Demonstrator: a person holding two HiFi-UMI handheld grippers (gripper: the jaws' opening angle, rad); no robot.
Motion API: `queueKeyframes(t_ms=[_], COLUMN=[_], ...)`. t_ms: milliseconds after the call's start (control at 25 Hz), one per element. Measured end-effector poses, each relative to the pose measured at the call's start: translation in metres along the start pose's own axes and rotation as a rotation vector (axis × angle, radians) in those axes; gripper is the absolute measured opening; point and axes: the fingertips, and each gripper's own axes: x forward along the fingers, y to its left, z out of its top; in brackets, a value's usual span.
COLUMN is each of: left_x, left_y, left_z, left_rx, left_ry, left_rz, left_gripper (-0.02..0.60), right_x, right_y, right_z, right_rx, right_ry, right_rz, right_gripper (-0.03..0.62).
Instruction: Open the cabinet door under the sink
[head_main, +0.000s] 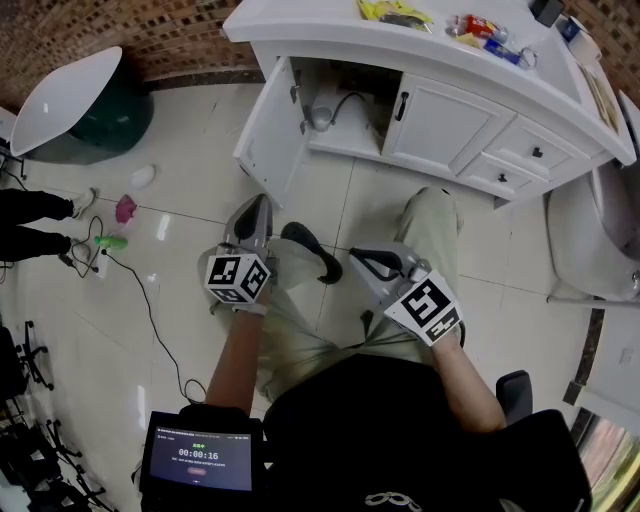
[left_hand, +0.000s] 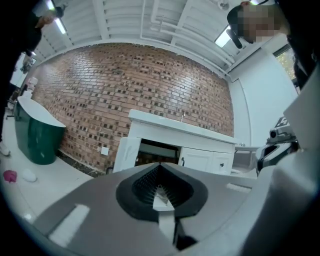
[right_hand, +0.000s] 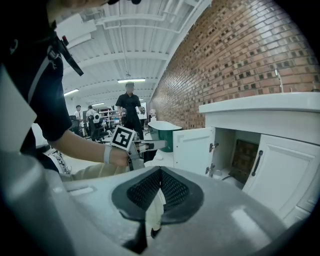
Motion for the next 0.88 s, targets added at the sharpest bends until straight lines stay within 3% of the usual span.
queueKeyframes(t_ms=[200,400,520,680,880], left_x=[-0.019,-0.042,-0.061,-0.096,-0.138], left_y=[-0.065,-0.152,-0.19,-0.212,-0.237], left_z=[0.01,-0.013,-0.015,-0.006,0.013], left_rx=[0.008,0.076,0.079,0.09,0.072], left_ry=[-0.015,0.064,0.075,0.054,0.017], left_rz=[-0.081,-0.241,-0.296,-0.298,-0.241], left_gripper=[0.015,0.015,0.015,0.015,0.015], right_x=[-0.044,-0.103,-0.131,-0.155,-0.177], right_y=[-0.001,0.019,0.028,0.046,0.074], right_z=[-0.002,-0.017,-0.006,0.023,0.008], right_rx=[-0.002,0.012,0.033,-0.014,-0.031], right_ry=[-0.039,-0.052,-0.066,-0.129,-0.132], right_rz=[-0.072,-0.134,-0.189,-0.196,-0.168], right_gripper=[-0.009,-0.009,-0.009,-0.009,-0.009])
